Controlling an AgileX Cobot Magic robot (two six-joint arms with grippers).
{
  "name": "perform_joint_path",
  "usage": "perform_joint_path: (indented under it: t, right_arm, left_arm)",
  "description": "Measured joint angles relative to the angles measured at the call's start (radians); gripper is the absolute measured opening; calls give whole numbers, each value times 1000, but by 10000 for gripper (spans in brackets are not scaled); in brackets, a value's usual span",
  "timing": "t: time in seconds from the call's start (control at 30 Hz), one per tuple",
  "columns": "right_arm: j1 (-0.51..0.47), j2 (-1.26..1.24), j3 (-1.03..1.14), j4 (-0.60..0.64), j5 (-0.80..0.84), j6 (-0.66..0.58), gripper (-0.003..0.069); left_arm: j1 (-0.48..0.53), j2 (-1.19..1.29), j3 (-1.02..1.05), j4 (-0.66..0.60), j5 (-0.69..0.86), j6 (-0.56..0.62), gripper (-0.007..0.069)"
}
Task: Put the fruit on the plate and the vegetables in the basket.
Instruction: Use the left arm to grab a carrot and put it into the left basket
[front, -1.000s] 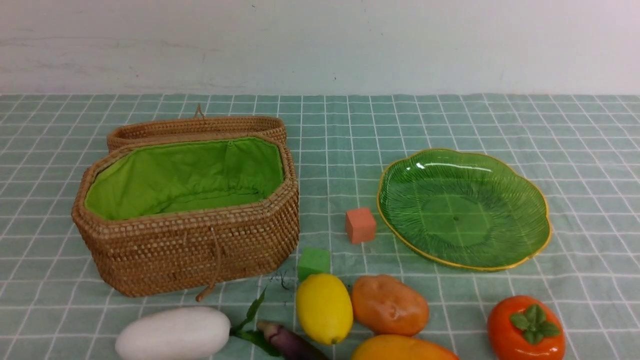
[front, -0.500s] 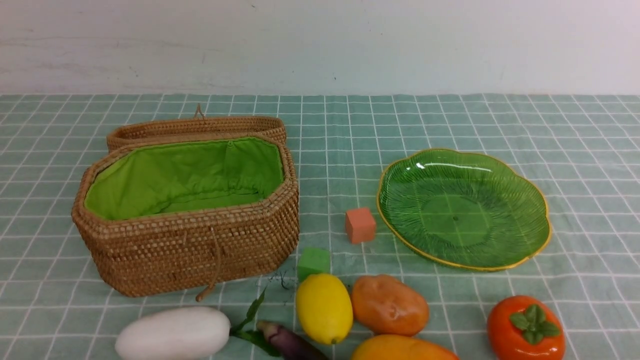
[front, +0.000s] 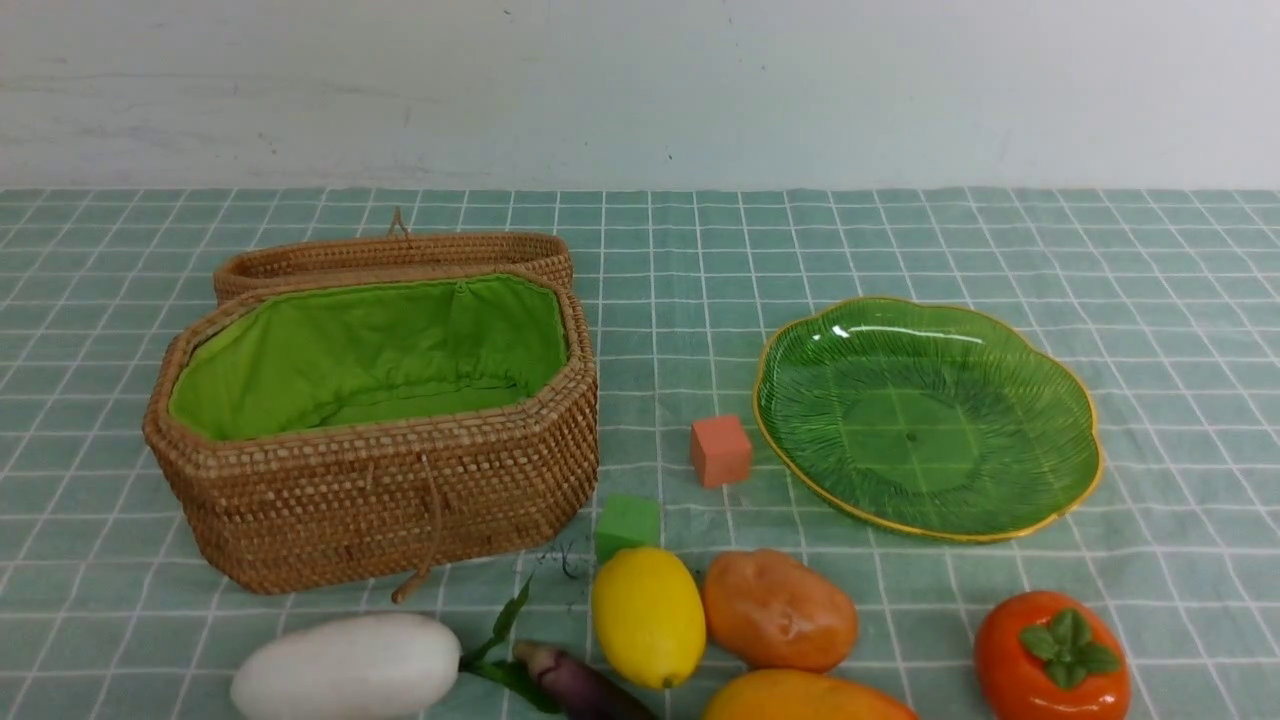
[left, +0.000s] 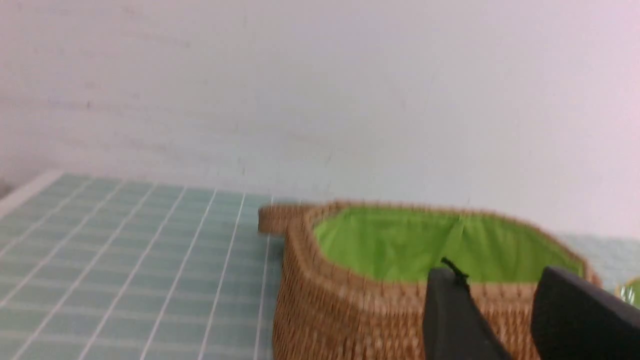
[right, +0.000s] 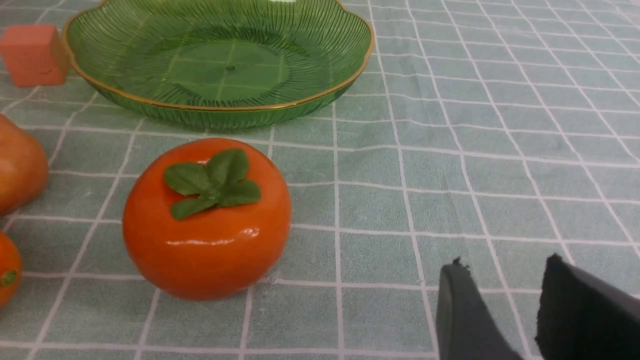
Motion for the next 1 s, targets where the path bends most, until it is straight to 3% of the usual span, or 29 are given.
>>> perform_joint_path:
  t: [0.2,0.3,0.47,0.6,0.63,0.67,0.77,1.0]
  right_arm:
    - [0,0,0,0,0,0,242]
    - [0,0,0,0,0,0,242]
    - [0,0,0,0,0,0,242]
    - [0,0,0,0,0,0,242]
    - [0,0,0,0,0,0,242]
    - [0,0,0,0,0,0,242]
    - [0,0,0,0,0,0,242]
    - [0,0,0,0,0,0,242]
  left_arm:
    - [0,0,0,-76,-346,-124,239]
    - [0,0,-27,-91,-403,-151,239]
    - [0,4,-222,-93,-229,-152,239]
    - [0,144,-540,-93,103,-149,239]
    - [0,153,-540,-93,119,-149,239]
    - [0,223,-635,-91,251,-149,239]
    - [0,337,-720,-72,432,-148,239]
    - [-15,486,-737,-49,525,-149,239]
